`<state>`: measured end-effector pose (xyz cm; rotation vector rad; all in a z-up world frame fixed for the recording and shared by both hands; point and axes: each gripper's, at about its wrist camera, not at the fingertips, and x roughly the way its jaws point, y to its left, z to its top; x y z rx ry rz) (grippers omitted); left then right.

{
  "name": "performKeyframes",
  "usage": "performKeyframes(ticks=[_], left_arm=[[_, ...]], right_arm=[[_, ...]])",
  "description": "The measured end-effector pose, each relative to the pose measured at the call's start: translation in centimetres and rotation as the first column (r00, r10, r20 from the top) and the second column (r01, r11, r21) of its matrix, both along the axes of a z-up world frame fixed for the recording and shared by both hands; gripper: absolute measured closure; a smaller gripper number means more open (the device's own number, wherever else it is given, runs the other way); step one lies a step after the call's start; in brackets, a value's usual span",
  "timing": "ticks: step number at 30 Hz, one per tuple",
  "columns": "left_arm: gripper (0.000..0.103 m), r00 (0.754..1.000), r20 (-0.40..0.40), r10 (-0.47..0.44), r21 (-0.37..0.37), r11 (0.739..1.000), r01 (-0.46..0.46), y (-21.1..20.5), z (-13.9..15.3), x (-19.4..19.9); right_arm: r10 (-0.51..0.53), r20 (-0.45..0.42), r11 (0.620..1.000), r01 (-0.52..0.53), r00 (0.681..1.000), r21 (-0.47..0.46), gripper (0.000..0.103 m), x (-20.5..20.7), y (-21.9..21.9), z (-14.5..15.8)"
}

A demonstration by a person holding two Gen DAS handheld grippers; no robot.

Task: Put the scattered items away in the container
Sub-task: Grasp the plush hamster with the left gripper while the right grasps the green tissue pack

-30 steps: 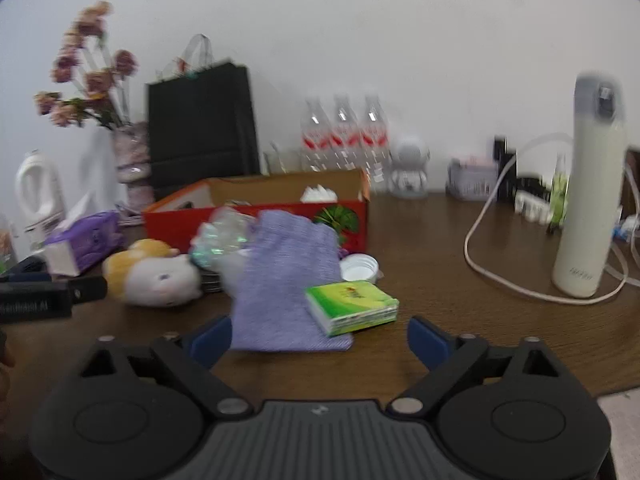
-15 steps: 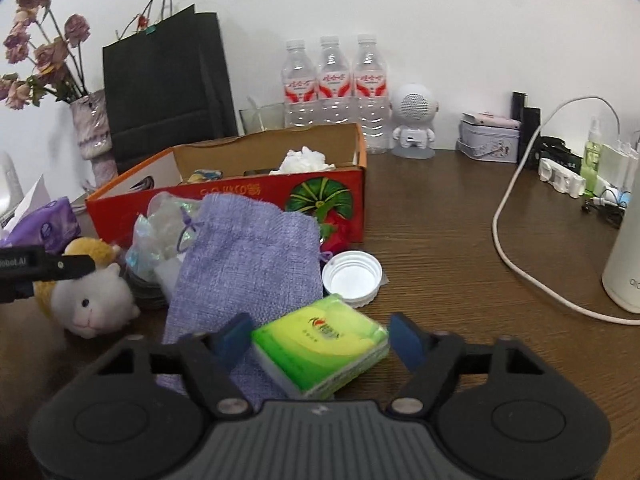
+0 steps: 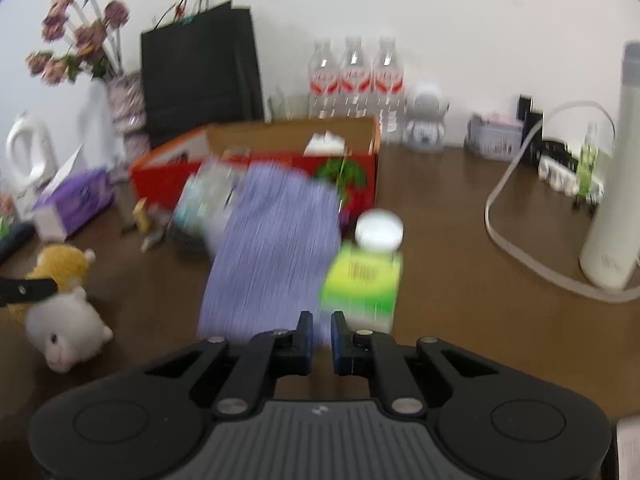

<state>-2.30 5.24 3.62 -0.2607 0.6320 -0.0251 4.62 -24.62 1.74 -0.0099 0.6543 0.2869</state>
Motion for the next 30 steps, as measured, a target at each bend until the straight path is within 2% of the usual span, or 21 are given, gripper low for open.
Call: performKeyframes(ticks=[3,5,6,7,8,9,10,15,17,18,21,23,24,25,27,30], left_arm=[[0.053,1.000,0.011,-0.005,0.004,1.000,0.005,-0.3,0.1,-3.3],[0.049,1.000,0.004,-0.003,-0.006,1.000,0.003,-0.1,0.4,-4.3],[0.048,1.000,-0.001,-0.005,-0.005,1.000,0.005,0.0,0.7,-4.4],[0.046,1.000,0.001,-0.013,0.000,1.000,0.013,0.0,1.0,-4.4],[0.043,1.000,0.015,-0.025,0.016,1.000,0.025,-0.1,1.5,-4.4],[0.036,0.999,0.030,-0.036,0.031,0.999,0.035,-0.2,1.7,-4.4],[0.027,0.998,0.040,-0.045,0.047,0.998,0.043,-0.3,1.9,-4.2],[0.026,0.998,-0.014,-0.060,0.074,0.995,0.061,-0.3,1.9,-1.0],[0.026,0.997,-0.049,-0.061,0.079,0.995,0.065,-0.2,1.6,0.3],[0.026,0.995,-0.059,-0.077,0.083,0.993,0.082,-0.1,1.4,0.7],[0.026,0.990,-0.106,-0.098,0.098,0.989,0.108,-0.4,0.5,2.0],[0.032,0.990,-0.106,-0.097,0.129,0.986,0.110,-0.8,0.2,1.9],[0.045,0.990,-0.103,-0.094,0.145,0.983,0.109,-1.0,0.0,1.6],[0.051,0.991,-0.096,-0.088,0.154,0.983,0.102,-1.0,-0.2,1.2],[0.054,0.992,-0.089,-0.092,0.140,0.985,0.104,-0.8,-0.2,0.1],[0.055,0.992,-0.092,-0.087,0.127,0.987,0.099,-0.9,0.0,-1.9]], right_arm=[[0.022,-0.019,1.000,-0.022,1.000,-0.015,0.092,-3.4,-0.4,-0.7],[0.011,-0.024,1.000,-0.011,1.000,0.001,0.087,-4.0,-0.7,0.1],[0.002,-0.002,1.000,-0.002,1.000,0.011,0.072,-3.8,-0.8,0.7],[-0.017,0.028,1.000,0.017,0.999,0.011,0.050,-3.3,-0.8,1.3],[-0.041,0.058,0.999,0.040,0.997,0.013,0.039,-2.5,-0.7,1.8],[-0.061,0.088,0.998,0.059,0.994,0.024,0.025,-1.3,-0.4,2.0],[-0.074,0.093,0.997,0.072,0.993,0.029,0.027,-0.1,-0.1,2.0],[-0.156,0.017,0.988,0.156,0.988,-0.001,0.038,6.0,0.8,0.5],[-0.158,-0.013,0.987,0.157,0.987,-0.019,0.060,6.8,0.8,-0.1],[-0.148,-0.022,0.989,0.147,0.989,-0.019,0.059,6.8,0.7,-0.4],[-0.124,0.012,0.991,0.125,0.992,-0.046,0.059,4.2,0.7,0.1],[-0.117,0.036,0.992,0.119,0.993,-0.048,0.059,1.6,0.3,0.7],[-0.103,0.041,0.994,0.105,0.994,-0.039,0.059,0.0,0.1,0.9],[-0.083,0.044,0.996,0.084,0.996,-0.038,0.059,-1.5,0.0,1.0],[-0.045,0.040,0.997,0.047,0.998,-0.054,0.059,-4.3,0.2,0.9],[0.002,0.033,0.998,0.000,0.999,-0.068,0.059,-7.7,0.8,0.6]])
